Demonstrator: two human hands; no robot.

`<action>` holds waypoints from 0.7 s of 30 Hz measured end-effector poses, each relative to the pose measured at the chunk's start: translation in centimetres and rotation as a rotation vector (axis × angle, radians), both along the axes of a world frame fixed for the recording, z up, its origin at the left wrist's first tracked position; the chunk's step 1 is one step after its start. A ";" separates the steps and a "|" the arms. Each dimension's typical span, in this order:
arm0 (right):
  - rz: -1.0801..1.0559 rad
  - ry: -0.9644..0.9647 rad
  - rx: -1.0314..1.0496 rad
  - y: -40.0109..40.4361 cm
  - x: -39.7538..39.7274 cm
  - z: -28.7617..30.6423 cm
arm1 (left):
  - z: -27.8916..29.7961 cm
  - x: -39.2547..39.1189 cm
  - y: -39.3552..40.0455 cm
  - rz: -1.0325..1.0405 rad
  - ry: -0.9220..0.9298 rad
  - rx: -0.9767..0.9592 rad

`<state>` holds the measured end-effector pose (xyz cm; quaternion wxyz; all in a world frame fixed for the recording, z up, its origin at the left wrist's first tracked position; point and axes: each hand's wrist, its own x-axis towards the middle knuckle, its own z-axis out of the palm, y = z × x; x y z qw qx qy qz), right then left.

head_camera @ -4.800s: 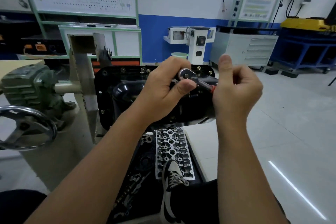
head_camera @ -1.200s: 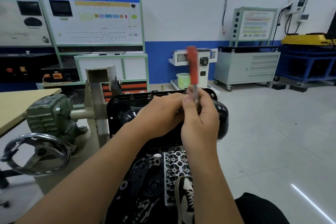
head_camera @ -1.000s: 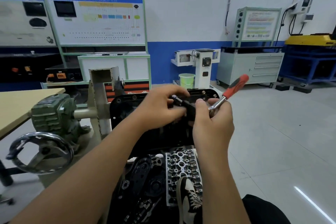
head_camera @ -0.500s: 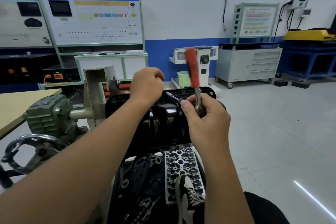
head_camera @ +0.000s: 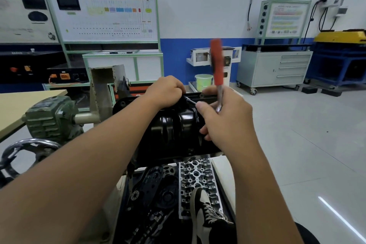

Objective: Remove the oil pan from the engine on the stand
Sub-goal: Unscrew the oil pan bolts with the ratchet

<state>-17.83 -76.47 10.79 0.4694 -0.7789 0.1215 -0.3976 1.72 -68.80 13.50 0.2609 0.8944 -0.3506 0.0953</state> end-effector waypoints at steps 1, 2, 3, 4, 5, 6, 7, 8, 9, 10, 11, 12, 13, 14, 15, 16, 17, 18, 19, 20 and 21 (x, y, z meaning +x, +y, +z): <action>-0.008 0.051 -0.095 -0.2 -0.1 0.1 | 0.0 0.3 0.0 -0.005 0.034 -0.041; -0.018 0.100 -0.176 -0.3 -0.1 0.3 | 0.1 0.1 0.2 -0.007 0.094 -0.071; -0.026 0.142 -0.239 -0.3 -0.2 0.5 | 0.1 0.1 0.3 -0.031 0.115 -0.065; -0.039 0.178 -0.287 -0.4 -0.2 0.9 | 0.1 0.0 0.4 -0.076 0.120 -0.025; -0.058 0.211 -0.332 -0.5 -0.2 1.3 | 0.0 0.3 0.3 -0.095 0.125 -0.022; -0.078 0.236 -0.383 -0.7 -0.2 1.8 | -0.1 0.4 0.2 -0.092 0.129 -0.040; -0.097 0.247 -0.425 -0.8 -0.1 2.1 | -0.2 0.6 0.2 -0.094 0.132 -0.048; -0.121 0.239 -0.447 -1.0 0.0 2.1 | -0.1 0.6 0.1 -0.092 0.126 -0.037; -0.144 0.215 -0.433 -1.0 0.1 1.9 | -0.2 0.7 0.1 -0.096 0.117 -0.018; -0.157 0.184 -0.379 -0.8 0.2 1.4 | -0.1 0.5 0.1 -0.088 0.104 0.016; -0.143 0.154 -0.286 -0.4 0.2 0.9 | -0.3 0.6 0.0 -0.085 0.092 0.036; -0.111 0.126 -0.170 0.0 0.2 0.3 | -0.2 0.4 0.1 -0.077 0.092 0.040; -0.073 0.109 -0.050 0.5 0.2 -0.2 | -0.3 0.5 0.1 -0.072 0.089 0.041; -0.031 0.085 0.071 0.8 0.2 -0.6 | -0.3 0.3 0.1 -0.077 0.083 0.046; 0.006 0.058 0.190 1.0 0.2 -0.8 | -0.3 0.2 0.1 -0.085 0.082 0.048; 0.036 0.039 0.305 1.1 0.1 -0.9 | -0.3 0.0 0.1 -0.092 0.079 0.043; 0.074 0.030 0.430 1.1 0.0 -0.9 | -0.2 0.0 0.2 -0.102 0.078 0.036; 0.130 0.028 0.572 1.1 -0.1 -0.8 | -0.1 -0.2 0.2 -0.113 0.069 0.037; 0.198 0.026 0.723 1.1 -0.1 -0.8 | 0.0 -0.3 0.3 -0.123 0.059 0.047; 0.261 0.008 0.861 1.2 -0.1 -0.8 | 0.0 -0.3 0.3 -0.129 0.047 0.060; 0.301 -0.024 0.943 1.4 -0.1 -0.9 | -0.1 -0.3 0.2 -0.126 0.038 0.071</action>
